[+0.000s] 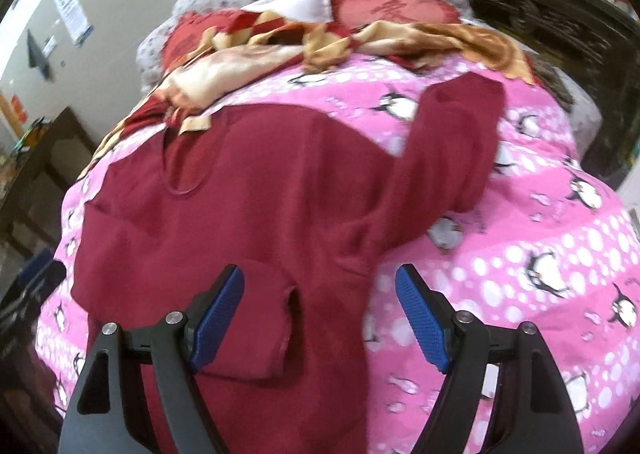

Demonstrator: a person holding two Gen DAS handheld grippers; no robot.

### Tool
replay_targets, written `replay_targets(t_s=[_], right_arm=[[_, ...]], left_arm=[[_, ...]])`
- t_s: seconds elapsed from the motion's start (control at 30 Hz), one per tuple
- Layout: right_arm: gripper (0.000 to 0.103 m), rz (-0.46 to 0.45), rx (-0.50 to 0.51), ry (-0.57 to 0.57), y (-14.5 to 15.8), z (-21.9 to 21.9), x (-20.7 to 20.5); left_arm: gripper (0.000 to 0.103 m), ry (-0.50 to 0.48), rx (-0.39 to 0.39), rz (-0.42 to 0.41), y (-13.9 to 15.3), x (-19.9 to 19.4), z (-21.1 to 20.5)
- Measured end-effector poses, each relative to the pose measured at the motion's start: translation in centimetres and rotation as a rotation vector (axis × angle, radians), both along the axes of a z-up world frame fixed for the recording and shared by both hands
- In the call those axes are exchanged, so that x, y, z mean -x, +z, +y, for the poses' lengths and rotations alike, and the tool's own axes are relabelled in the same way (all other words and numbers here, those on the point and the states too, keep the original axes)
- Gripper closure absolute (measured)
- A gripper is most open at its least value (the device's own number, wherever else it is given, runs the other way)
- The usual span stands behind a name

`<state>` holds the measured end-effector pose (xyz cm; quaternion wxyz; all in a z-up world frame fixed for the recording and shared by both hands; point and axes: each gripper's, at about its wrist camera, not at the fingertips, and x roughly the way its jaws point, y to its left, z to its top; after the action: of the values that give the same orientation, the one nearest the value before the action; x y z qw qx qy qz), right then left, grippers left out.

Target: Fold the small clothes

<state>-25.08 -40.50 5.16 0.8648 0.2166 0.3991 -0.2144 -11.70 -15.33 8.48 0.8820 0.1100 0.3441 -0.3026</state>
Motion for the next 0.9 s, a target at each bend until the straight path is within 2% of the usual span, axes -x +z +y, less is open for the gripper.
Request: replay_targets(t_s=[0.1, 0.2, 0.3, 0.4, 0.5, 0.57, 0.7, 0.77, 0.8, 0.83, 0.87, 0.9], right_arm=[[0.010, 0.020, 0.036, 0.035, -0.1, 1.0, -1.2], [0.010, 0.050, 0.082, 0.080, -0.6, 1.9, -2.1], [0.015, 0.077, 0.121, 0.112, -1.0, 2.3, -2.5], [0.018, 0.052, 0.158, 0.162, -0.2, 2.9, -2.5], [0.018, -0.012, 0.159, 0.197, 1.0, 3.3, -2.3], [0.018, -0.023, 0.162, 0.242, 1.0, 3.7, -2.8], [0.022, 0.126, 0.209, 0.316, -2.4, 4.1, -5.3], [0.027, 0.175, 0.207, 0.308, -4.0, 3.4, -5.8], [0.028, 0.152, 0.184, 0.310, -4.3, 2.9, -5.7], [0.037, 0.134, 0.172, 0.309, -4.3, 2.7, -5.4], [0.053, 0.120, 0.166, 0.310, -4.2, 2.6, -5.1], [0.059, 0.115, 0.170, 0.308, -4.1, 2.5, -5.0]], left_arm=[[0.015, 0.088, -0.058, 0.058, -2.4, -2.1, 1.7], [0.015, 0.119, -0.097, 0.117, -4.6, -3.1, 2.3], [0.015, 0.115, -0.121, 0.156, -6.3, -3.2, 2.2], [0.015, 0.119, -0.140, 0.159, -7.1, -2.9, 2.1], [0.015, 0.126, -0.146, 0.176, -7.6, -3.3, 1.7], [0.015, 0.132, -0.140, 0.189, -7.7, -3.6, 1.7], [0.015, 0.126, -0.141, 0.185, -7.6, -3.4, 1.8], [0.015, 0.126, -0.137, 0.189, -7.6, -3.4, 1.9], [0.015, 0.126, -0.135, 0.192, -7.5, -3.5, 1.9], [0.014, 0.127, -0.133, 0.194, -7.6, -3.6, 1.9], [0.014, 0.129, -0.133, 0.194, -7.7, -3.6, 1.9], [0.014, 0.131, -0.136, 0.194, -7.7, -3.6, 1.8]])
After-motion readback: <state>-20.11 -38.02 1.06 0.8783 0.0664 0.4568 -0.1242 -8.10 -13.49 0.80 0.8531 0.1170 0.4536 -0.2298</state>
